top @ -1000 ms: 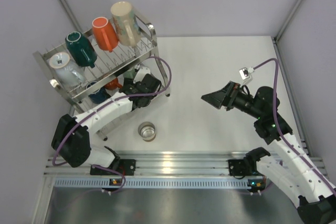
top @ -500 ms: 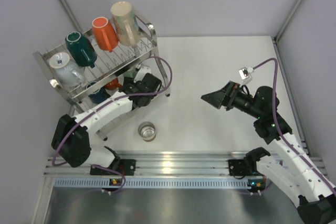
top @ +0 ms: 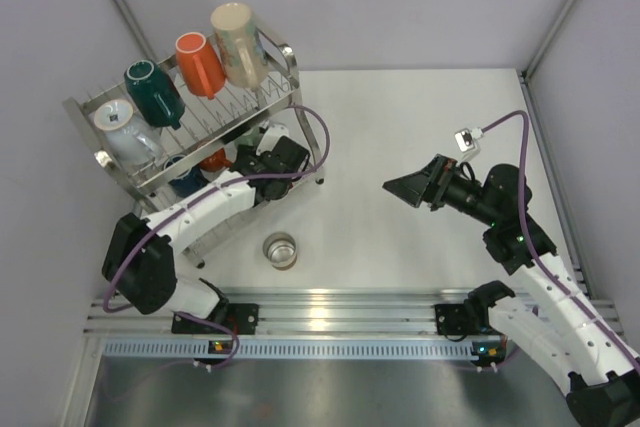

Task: Load the cups into the dish rack
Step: Place the cup upside down on the dish rack

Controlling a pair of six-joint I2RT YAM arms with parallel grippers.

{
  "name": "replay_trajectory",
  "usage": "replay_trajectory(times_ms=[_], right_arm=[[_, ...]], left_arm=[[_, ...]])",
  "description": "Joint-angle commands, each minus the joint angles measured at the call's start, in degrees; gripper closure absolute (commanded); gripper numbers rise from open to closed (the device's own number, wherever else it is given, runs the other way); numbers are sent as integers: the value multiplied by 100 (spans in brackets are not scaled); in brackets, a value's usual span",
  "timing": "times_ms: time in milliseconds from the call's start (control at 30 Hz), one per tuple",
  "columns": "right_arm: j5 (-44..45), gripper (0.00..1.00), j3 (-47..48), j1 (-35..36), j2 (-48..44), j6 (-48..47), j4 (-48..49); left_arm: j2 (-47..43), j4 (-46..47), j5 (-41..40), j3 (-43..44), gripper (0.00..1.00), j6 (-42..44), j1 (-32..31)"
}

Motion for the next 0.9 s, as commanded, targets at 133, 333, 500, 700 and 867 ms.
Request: replay_trajectory(times_ms=[133, 333, 500, 700, 867], right_arm=[[34, 1, 137, -24, -108, -118, 148], [51, 1, 154, -24, -82, -127, 157], [51, 0, 172, -24, -55, -154, 157], [43, 1, 198, -24, -38, -154, 157], [8, 1, 181, -15, -20, -101, 218]], left_arm=[[206, 136, -194, 299, 22, -305, 144], [268, 259, -212, 220, 24, -366, 258], [330, 259, -220, 184, 29, -384, 320], [190, 251, -220, 79, 36, -436, 329], [5, 242, -247, -53, 41, -480, 346]])
